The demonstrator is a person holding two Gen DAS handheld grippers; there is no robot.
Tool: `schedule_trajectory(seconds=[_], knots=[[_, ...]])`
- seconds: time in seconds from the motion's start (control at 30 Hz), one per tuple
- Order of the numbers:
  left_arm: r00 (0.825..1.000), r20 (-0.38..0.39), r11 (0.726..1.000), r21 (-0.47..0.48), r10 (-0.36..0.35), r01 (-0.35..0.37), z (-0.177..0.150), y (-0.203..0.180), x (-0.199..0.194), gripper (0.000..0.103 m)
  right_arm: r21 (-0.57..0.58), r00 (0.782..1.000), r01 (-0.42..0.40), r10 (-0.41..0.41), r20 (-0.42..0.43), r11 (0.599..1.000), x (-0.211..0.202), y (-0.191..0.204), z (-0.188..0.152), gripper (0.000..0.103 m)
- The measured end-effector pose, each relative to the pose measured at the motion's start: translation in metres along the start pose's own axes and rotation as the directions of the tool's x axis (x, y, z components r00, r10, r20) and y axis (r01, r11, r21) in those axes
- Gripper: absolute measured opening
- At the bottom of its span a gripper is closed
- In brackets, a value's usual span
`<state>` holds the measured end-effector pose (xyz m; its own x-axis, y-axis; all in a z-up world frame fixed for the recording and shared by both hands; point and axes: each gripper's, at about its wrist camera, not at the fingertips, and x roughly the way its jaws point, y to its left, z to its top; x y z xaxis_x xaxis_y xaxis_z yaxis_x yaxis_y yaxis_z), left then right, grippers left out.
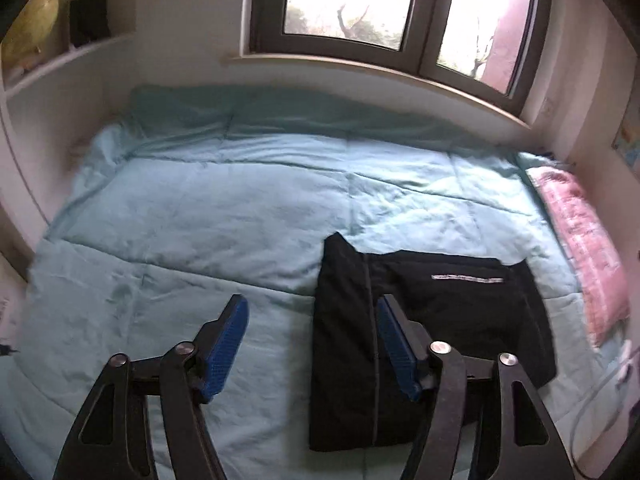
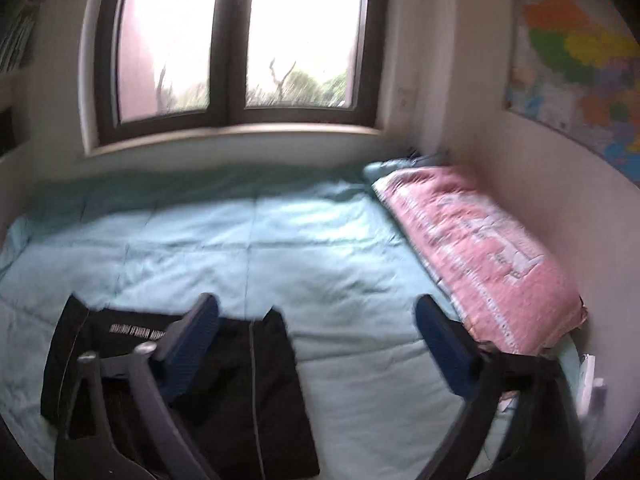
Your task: Fold large clothes
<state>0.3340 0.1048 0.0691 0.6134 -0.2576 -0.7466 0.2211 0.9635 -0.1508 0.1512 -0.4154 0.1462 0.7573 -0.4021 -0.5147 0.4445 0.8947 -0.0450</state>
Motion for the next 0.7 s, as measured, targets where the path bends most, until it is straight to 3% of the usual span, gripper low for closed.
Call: schedule_trajectory(seconds=[0.07,0.13,0.2,0.3,0.33,0.4,0.5,0.63,0.7], knots=[[0.993,-0.083,0.996,-0.036,-0.084,0.081,-0.008,0.007,0.029,0.084,0.033,0.999,-0.001,0.003,-0.038,0.999,0.021,-0.009,-0.009,0.103],[0.98,-0.154,0.988,-0.103,-0.129,0.114,-0.019,0.014,0.068,0.084,0.071,0.977,-0.058,0.071,-0.199,0.996,0.059,-0.016,-0.023,0.103],[0.964,-0.178,0.971,-0.176,-0.195,0.164,-0.029,0.021,0.093,0.084,0.131,0.911,-0.152,0.19,-0.366,0.98,0.103,-0.018,-0.046,0.103],[0.936,-0.233,0.933,-0.307,-0.265,0.188,-0.04,0.038,0.137,0.084,0.181,0.842,-0.177,0.244,-0.48,0.967,0.149,-0.014,-0.078,0.103],[0.932,-0.239,0.928,-0.321,-0.271,0.187,-0.042,0.04,0.145,0.084,0.214,0.805,-0.197,0.282,-0.522,0.957,0.169,-0.013,-0.091,0.101],[0.921,-0.265,0.923,-0.336,-0.284,0.188,-0.044,0.045,0.163,0.084,0.248,0.766,-0.207,0.314,-0.561,0.947,0.192,-0.012,-0.107,0.1],[0.881,-0.319,0.901,-0.371,-0.349,0.222,-0.051,0.048,0.188,0.084,0.29,0.71,-0.241,0.372,-0.598,0.926,0.225,-0.006,-0.13,0.1],[0.834,-0.409,0.899,-0.384,-0.37,0.211,-0.067,0.046,0.224,0.084,0.306,0.648,-0.302,0.43,-0.629,0.903,0.259,0.005,-0.151,0.1],[0.827,-0.404,0.887,-0.403,-0.392,0.224,-0.071,0.045,0.231,0.084,0.289,0.639,-0.31,0.423,-0.642,0.906,0.268,0.009,-0.158,0.1]])
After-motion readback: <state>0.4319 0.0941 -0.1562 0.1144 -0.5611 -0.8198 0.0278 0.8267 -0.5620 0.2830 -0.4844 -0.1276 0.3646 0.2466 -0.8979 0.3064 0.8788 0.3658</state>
